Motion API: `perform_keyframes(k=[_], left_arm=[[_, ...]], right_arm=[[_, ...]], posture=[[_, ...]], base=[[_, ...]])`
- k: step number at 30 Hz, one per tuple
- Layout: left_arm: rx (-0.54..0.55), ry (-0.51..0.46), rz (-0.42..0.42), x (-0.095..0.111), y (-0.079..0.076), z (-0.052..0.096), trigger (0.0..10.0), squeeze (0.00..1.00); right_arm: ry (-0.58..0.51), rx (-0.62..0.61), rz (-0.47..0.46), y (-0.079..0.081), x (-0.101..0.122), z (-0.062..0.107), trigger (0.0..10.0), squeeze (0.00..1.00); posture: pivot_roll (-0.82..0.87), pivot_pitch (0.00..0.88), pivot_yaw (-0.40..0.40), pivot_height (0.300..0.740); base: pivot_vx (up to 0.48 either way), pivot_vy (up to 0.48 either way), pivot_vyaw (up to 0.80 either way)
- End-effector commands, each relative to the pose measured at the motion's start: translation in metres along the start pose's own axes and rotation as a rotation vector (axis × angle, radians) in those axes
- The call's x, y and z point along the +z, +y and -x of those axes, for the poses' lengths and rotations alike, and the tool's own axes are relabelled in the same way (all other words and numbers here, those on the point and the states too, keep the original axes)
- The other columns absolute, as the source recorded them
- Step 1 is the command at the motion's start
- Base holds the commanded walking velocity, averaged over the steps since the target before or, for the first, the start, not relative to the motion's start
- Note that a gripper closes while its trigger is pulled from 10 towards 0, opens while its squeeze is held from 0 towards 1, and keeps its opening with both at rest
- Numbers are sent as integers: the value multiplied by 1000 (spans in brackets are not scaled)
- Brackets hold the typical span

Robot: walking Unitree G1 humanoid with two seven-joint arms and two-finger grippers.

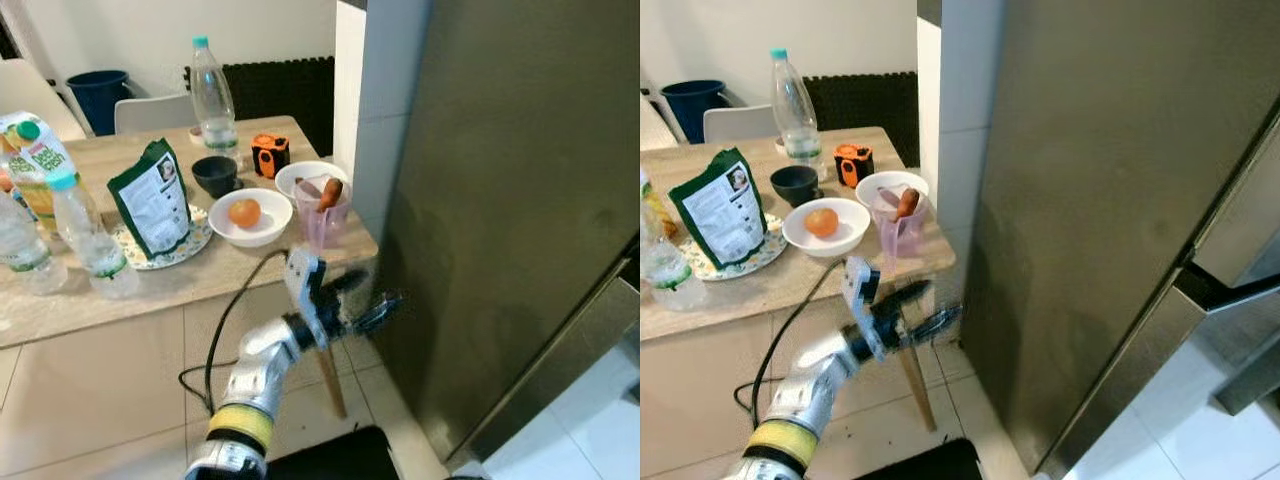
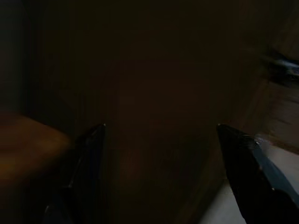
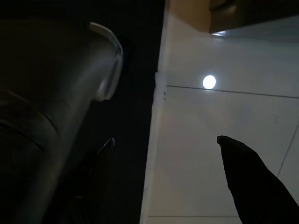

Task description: Restocking fridge

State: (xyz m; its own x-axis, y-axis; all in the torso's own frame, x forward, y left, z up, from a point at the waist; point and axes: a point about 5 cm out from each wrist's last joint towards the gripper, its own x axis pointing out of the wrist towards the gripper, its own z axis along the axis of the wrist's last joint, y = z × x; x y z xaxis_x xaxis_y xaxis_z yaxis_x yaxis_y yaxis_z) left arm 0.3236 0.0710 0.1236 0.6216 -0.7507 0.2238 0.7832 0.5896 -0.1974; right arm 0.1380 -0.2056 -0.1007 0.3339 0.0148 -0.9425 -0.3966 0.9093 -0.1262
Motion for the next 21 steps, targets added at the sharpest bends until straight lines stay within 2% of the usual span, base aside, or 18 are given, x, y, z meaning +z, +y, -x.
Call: perform_keyframes(k=[1, 3, 4, 5, 6, 8, 11, 13, 15, 16, 18, 21], left_arm=[[39, -9, -18, -2, -3, -4, 10000, 0], [67, -30, -26, 2, -3, -7, 10000, 0], [166, -57, -90, 7, 0, -10, 10000, 0], [166, -57, -90, 7, 0, -10, 10000, 0], [229, -68, -119, 9, 3, -10, 10000, 0], [284, -62, -129, 7, 6, -10, 10000, 0], [323, -54, -145, 5, 9, -10, 10000, 0], [365, -50, -174, 5, 11, -10, 10000, 0], [437, -46, -237, 8, 15, -13, 10000, 0], [437, -46, -237, 8, 15, -13, 10000, 0], [487, -34, -293, 10, 19, -17, 10000, 0], [511, -32, -312, 12, 21, -19, 10000, 0]], right_arm=[[-2, 3, 3, 1, 0, 0, 10000, 0], [-1, 5, 1, 2, 0, 0, 10000, 0], [1, 8, 0, 2, -1, 0, 10000, 0], [1, 8, 0, 2, -1, 0, 10000, 0], [3, 10, 0, 3, -2, 0, 10000, 0], [7, 11, 1, 4, -4, 0, 10000, 0], [8, 11, 0, 4, -5, 0, 10000, 0], [10, 12, -1, 4, -6, 0, 10000, 0], [12, 13, -1, 6, -8, 0, 10000, 0], [12, 13, -1, 6, -8, 0, 10000, 0], [18, 23, 6, 11, -11, 0, 10000, 0], [20, 28, 7, 14, -12, -1, 10000, 0]], posture=[[-18, 34, -21, 740], [-18, 38, -21, 740], [-19, 45, -19, 740], [-19, 45, -19, 740], [-20, 44, -18, 740], [-23, 51, -17, 740], [-24, 52, -17, 740], [-30, 55, -14, 740], [-31, 76, -11, 740], [-31, 76, -11, 740], [-34, 90, -9, 740], [-38, 92, -7, 740]], base=[[0, 0, 0], [0, 0, 0], [0, 0, 0], [0, 0, 0], [0, 0, 0], [0, 0, 0], [0, 0, 0], [0, 0, 0], [0, 0, 0], [0, 0, 0], [0, 0, 0], [0, 0, 0]])
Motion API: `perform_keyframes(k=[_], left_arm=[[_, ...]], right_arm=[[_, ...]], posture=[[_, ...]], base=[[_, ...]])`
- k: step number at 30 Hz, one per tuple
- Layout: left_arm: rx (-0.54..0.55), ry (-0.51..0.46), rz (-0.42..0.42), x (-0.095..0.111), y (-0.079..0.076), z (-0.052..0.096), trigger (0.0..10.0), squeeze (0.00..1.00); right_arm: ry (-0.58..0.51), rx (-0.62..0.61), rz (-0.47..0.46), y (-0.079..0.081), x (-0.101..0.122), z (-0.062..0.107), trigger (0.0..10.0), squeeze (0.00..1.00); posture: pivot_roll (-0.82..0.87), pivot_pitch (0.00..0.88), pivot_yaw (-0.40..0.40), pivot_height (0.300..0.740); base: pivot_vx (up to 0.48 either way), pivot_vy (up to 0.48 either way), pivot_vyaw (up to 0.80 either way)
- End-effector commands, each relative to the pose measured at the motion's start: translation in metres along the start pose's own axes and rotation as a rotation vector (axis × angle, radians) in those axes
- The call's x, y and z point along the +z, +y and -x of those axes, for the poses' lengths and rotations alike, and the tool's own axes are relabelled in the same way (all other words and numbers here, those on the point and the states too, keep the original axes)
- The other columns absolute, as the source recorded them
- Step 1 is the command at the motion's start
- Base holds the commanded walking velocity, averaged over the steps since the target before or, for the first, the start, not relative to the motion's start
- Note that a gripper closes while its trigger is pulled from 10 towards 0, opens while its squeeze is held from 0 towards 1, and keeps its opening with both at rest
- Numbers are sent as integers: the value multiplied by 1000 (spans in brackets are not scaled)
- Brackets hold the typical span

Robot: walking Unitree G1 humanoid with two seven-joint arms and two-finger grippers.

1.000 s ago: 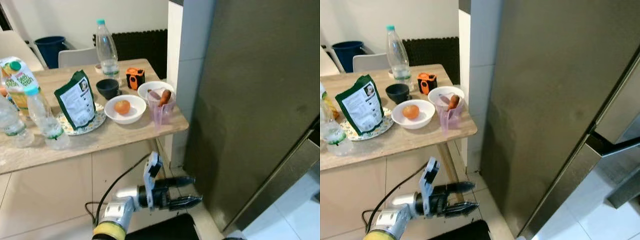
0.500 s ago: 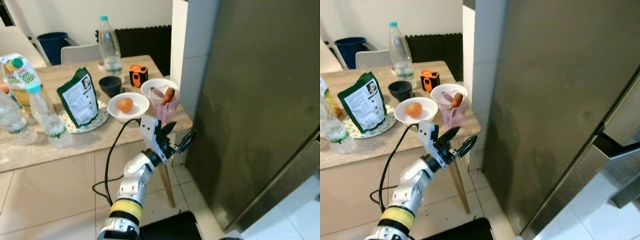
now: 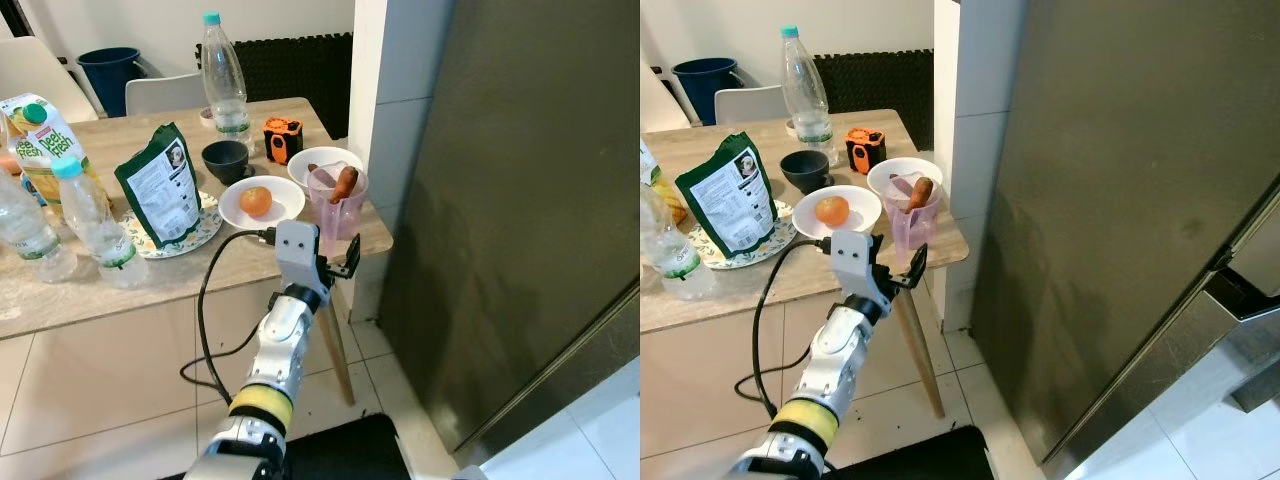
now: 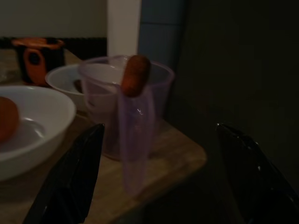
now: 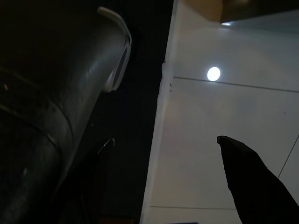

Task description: Restocking fridge

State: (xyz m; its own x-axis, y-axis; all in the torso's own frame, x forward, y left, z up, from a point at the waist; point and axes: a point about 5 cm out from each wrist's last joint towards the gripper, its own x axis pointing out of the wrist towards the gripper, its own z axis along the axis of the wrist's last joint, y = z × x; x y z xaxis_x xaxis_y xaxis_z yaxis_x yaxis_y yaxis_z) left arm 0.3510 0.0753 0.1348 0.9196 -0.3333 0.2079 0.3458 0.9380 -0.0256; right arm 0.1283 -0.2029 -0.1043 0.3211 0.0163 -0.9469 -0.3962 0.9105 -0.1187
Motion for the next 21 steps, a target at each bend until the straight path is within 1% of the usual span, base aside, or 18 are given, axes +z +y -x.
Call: perform_keyframes(k=[1, 5, 8, 9, 11, 13, 21], left_arm=[[8, 6, -43, 0, 0, -3, 10000, 0], [48, 7, -67, 3, 3, -9, 10000, 0], [59, 8, -57, 6, 4, -14, 10000, 0], [66, 5, -67, 7, 4, -16, 10000, 0], [72, 4, -80, 9, 5, -18, 10000, 0], [85, -6, -100, 13, 6, -23, 10000, 0], [94, -17, -104, 17, 6, -27, 10000, 0]], right_arm=[[9, 25, 10, 10, -5, -1, 10000, 0], [12, 32, 8, 13, -7, -1, 10000, 0], [15, 34, 12, 14, -9, -1, 10000, 0], [16, 35, 13, 14, -10, -1, 10000, 0], [16, 36, 14, 14, -10, -1, 10000, 0], [19, 40, 14, 16, -13, 0, 10000, 0], [23, 45, 17, 17, -16, 0, 10000, 0]], posture=[[-44, 97, -5, 740], [-53, 118, 1, 740], [-55, 126, 1, 740], [-62, 142, 3, 740], [-62, 142, 3, 740], [-73, 164, 5, 740], [-79, 181, 7, 740]], base=[[0, 0, 0], [0, 0, 0], [0, 0, 0], [0, 0, 0], [0, 0, 0], [0, 0, 0], [0, 0, 0]])
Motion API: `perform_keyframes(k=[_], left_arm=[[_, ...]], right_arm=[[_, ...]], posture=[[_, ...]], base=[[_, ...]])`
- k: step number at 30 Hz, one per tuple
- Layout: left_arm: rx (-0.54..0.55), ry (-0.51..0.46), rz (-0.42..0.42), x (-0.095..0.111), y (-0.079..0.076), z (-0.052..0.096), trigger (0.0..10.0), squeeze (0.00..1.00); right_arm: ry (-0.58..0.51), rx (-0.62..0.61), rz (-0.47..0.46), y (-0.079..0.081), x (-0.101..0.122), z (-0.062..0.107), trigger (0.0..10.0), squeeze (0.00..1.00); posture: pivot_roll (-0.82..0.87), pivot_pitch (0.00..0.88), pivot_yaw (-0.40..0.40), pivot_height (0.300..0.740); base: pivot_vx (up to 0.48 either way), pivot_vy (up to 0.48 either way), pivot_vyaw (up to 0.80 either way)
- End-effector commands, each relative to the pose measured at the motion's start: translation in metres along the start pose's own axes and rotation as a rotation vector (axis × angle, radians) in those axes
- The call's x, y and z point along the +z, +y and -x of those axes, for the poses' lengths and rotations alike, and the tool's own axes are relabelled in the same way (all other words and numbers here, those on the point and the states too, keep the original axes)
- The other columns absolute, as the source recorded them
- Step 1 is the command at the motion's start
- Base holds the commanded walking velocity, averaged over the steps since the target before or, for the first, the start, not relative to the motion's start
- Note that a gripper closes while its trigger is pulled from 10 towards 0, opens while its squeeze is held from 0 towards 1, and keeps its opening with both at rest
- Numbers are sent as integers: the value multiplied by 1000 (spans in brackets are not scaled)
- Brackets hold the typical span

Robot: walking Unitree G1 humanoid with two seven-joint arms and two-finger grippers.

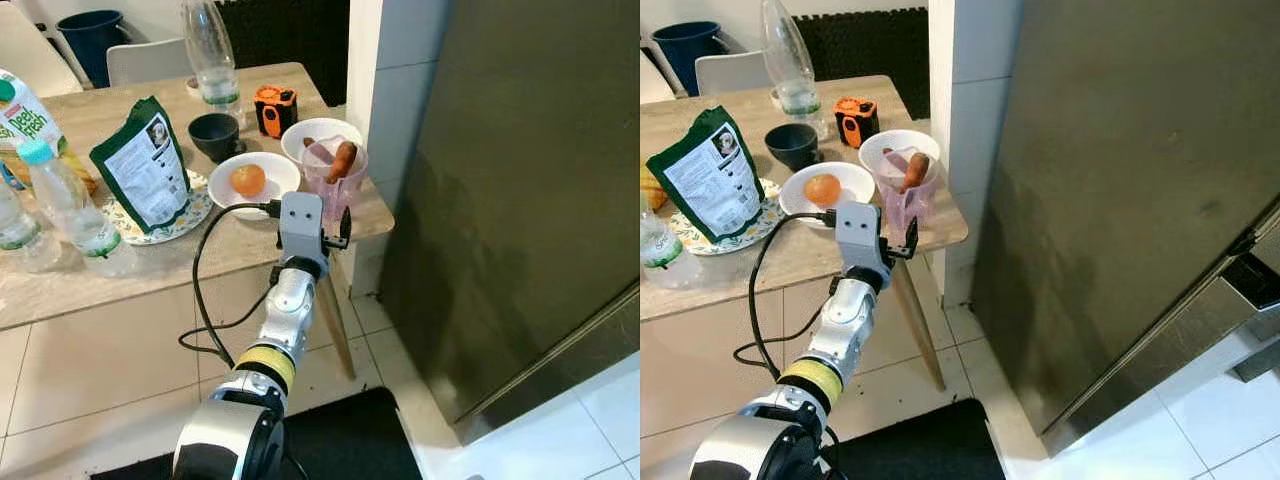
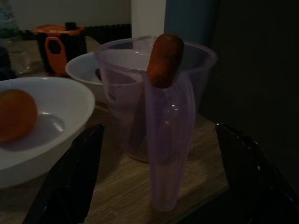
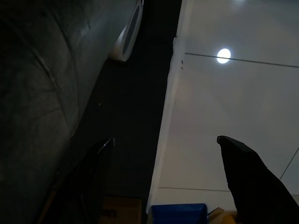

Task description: Restocking fridge

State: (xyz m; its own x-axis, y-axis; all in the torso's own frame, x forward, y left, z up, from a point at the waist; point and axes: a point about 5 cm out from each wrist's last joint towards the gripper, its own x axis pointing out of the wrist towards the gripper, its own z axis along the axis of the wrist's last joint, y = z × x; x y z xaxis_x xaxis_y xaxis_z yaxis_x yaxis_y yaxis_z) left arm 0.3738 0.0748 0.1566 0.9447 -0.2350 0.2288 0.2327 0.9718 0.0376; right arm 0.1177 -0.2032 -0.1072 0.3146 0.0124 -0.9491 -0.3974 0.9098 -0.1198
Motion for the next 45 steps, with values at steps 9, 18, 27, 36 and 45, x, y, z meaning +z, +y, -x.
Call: perform_keyframes(k=[9, 18, 27, 36, 45], left_arm=[[-38, -19, -5, 6, -12, -7, 10000, 0], [-121, -65, 39, 16, -29, -11, 10000, 0], [-82, -88, 31, 22, -27, -15, 10000, 0], [-77, -86, 32, 24, -27, -17, 10000, 0], [-68, -83, 29, 24, -27, -18, 0, 0]], right_arm=[[8, 54, 15, 15, -6, -1, 10000, 0], [2, 65, 10, 21, -4, -1, 10000, 0], [6, 67, 16, 20, -6, -1, 10000, 0], [11, 63, 19, 19, -9, -1, 10000, 0], [8, 68, 14, 22, -9, -1, 10000, 0]], posture=[[-93, 206, 24, 740], [-90, 216, 27, 740], [-96, 224, 24, 740], [-101, 223, 30, 740], [-102, 224, 35, 740]], base=[[0, 0, 0], [0, 0, 0], [0, 0, 0], [0, 0, 0], [0, 0, 0]])
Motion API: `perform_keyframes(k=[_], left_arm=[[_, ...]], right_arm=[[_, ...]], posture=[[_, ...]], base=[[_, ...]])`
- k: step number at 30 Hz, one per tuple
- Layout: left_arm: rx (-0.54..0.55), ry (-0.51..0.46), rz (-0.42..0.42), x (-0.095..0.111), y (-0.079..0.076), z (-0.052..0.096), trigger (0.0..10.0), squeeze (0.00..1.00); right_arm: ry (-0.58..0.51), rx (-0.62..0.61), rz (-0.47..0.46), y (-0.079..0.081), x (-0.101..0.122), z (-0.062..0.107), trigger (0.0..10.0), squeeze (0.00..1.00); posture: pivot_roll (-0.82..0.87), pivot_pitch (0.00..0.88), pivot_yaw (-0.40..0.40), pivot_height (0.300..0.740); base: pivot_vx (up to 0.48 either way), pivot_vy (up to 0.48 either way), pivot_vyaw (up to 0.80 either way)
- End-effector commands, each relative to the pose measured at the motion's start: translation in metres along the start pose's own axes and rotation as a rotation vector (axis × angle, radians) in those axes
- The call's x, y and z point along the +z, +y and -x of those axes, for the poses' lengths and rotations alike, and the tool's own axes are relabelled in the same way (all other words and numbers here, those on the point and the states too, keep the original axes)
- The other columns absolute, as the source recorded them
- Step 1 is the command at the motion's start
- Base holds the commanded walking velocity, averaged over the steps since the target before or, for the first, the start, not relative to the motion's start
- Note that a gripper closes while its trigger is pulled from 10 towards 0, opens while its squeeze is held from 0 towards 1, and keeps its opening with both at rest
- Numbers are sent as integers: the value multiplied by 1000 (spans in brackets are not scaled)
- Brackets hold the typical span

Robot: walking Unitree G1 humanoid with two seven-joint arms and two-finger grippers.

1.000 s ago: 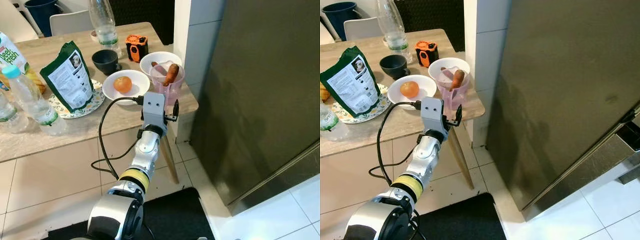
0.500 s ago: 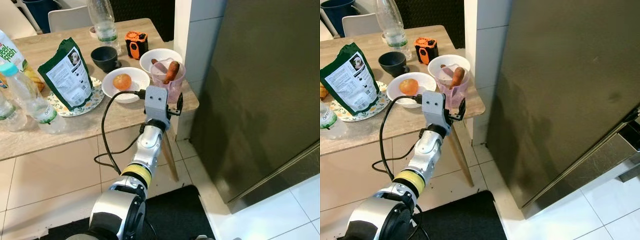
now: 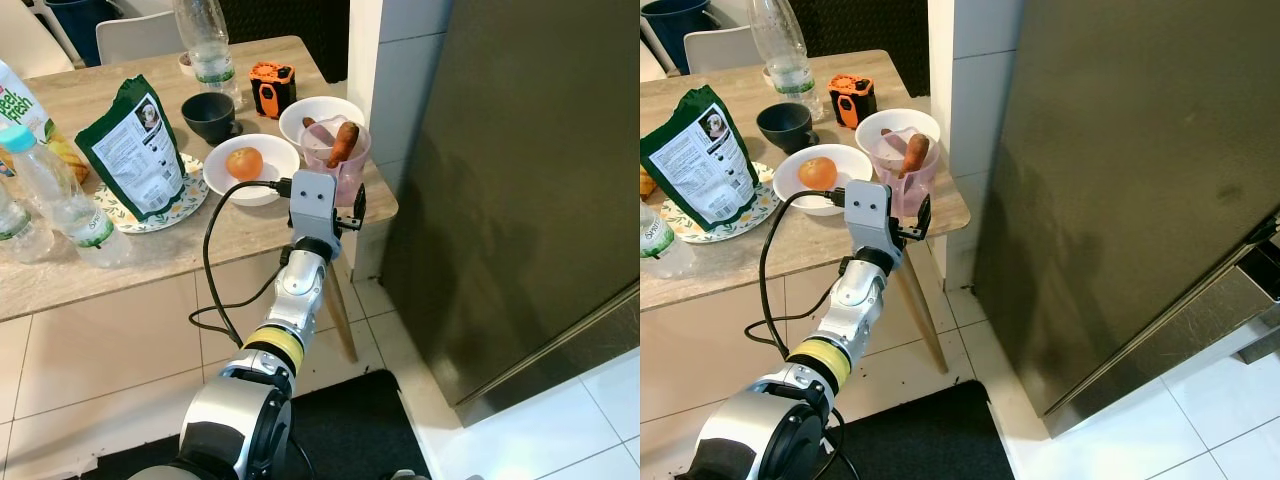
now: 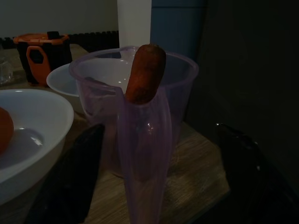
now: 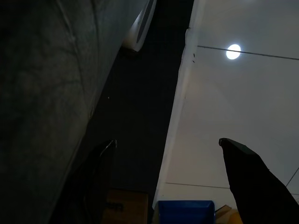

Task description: Restocking fridge

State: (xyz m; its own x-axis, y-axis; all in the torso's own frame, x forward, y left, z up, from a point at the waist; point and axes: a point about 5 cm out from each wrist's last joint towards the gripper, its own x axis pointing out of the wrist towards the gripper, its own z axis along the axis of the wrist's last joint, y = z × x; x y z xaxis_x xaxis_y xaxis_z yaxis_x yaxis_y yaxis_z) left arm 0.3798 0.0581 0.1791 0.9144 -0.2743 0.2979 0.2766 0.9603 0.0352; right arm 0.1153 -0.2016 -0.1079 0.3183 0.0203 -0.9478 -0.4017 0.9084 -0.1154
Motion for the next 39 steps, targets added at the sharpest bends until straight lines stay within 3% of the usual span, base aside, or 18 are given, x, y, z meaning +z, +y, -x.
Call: perform_keyframes(k=[1, 21, 29, 33, 34, 37, 38, 39], left_arm=[[-24, -10, 15, 4, -12, -4, 0, 0], [-11, -15, 14, 4, -9, -4, 0, 0], [-33, -47, 68, 8, -7, -4, 0, 0], [-108, -92, 126, 14, -10, -3, 0, 0], [-168, -135, 152, 19, -12, -1, 2157, 0], [-190, -157, 149, 22, -12, 0, 2510, 0], [-221, -182, 157, 26, -13, 2, 4824, 0], [-221, -182, 157, 26, -13, 2, 4824, 0]], right_arm=[[15, 62, 11, 19, -7, -1, 10000, 0], [14, 58, 7, 19, -7, -1, 10000, 0], [10, 57, 11, 19, -5, -1, 10000, 0], [7, 53, 15, 17, -3, -1, 10000, 0], [5, 50, 20, 15, -2, -1, 10000, 0], [4, 48, 23, 14, -1, -1, 10000, 0], [2, 45, 27, 13, 0, -2, 10000, 0], [2, 45, 27, 13, 0, -2, 10000, 0]], posture=[[-102, 224, 35, 740], [-107, 215, 37, 740], [-103, 208, 35, 740], [-95, 197, 30, 740], [-89, 188, 27, 740], [-88, 186, 27, 740], [-82, 176, 24, 740], [-82, 176, 24, 740]], base=[[0, 0, 0], [0, 0, 0], [0, 0, 0], [0, 0, 0], [0, 0, 0], [0, 0, 0], [0, 0, 0], [0, 0, 0]])
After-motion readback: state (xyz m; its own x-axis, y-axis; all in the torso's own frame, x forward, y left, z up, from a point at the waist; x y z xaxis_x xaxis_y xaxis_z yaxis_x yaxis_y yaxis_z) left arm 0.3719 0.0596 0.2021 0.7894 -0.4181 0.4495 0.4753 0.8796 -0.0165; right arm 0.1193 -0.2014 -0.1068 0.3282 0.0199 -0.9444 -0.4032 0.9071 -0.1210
